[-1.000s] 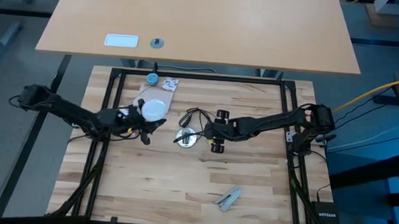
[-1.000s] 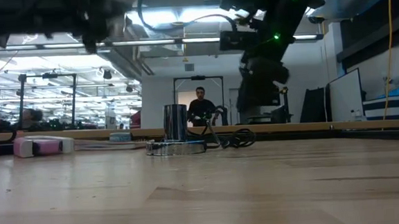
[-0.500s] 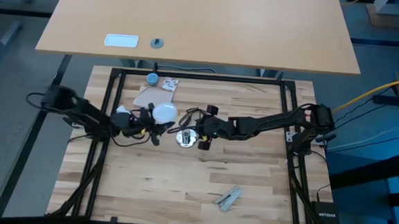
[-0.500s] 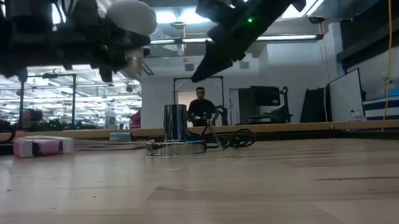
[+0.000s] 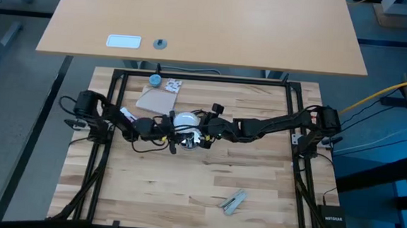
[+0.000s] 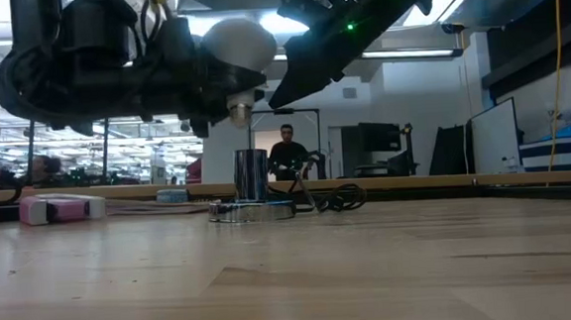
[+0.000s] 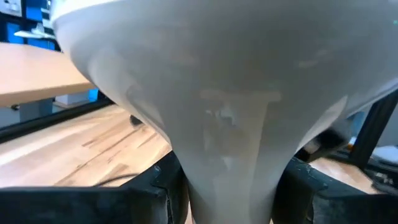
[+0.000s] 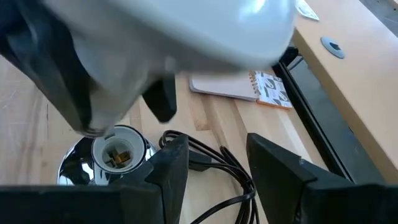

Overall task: Screw lightbulb
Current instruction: Insert the light bulb into the lamp

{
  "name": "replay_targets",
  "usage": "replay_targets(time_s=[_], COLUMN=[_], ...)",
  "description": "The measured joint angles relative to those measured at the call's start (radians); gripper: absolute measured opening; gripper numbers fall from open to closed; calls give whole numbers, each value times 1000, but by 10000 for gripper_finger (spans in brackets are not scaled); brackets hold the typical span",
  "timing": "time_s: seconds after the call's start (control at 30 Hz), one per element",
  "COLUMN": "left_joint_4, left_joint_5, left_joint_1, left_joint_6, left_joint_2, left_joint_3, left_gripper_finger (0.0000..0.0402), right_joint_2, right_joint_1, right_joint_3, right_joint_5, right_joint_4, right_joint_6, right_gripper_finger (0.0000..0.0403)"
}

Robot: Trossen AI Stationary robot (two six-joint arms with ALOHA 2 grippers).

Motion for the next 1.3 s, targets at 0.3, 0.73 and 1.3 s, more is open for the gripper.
replay_targets(time_s=[0.3,0.73,1.3], left_joint_4=[1,8,10], left_joint_5=[-1,58,56], left_joint_1=[31,48,47], left_joint_6=[0,-9,8], left_joint_2=[50,117,122], left_joint_3=[3,52,22], left_gripper_finger=[157,157,157], right_joint_2=[0,0,0], right_joint_1=[0,0,1], right_joint_3=[0,0,0], right_joint_5=[13,64,98], right_joint_4=[-2,-11,-19], right_joint_6=[7,52,54], right_gripper_finger=[167,167,167])
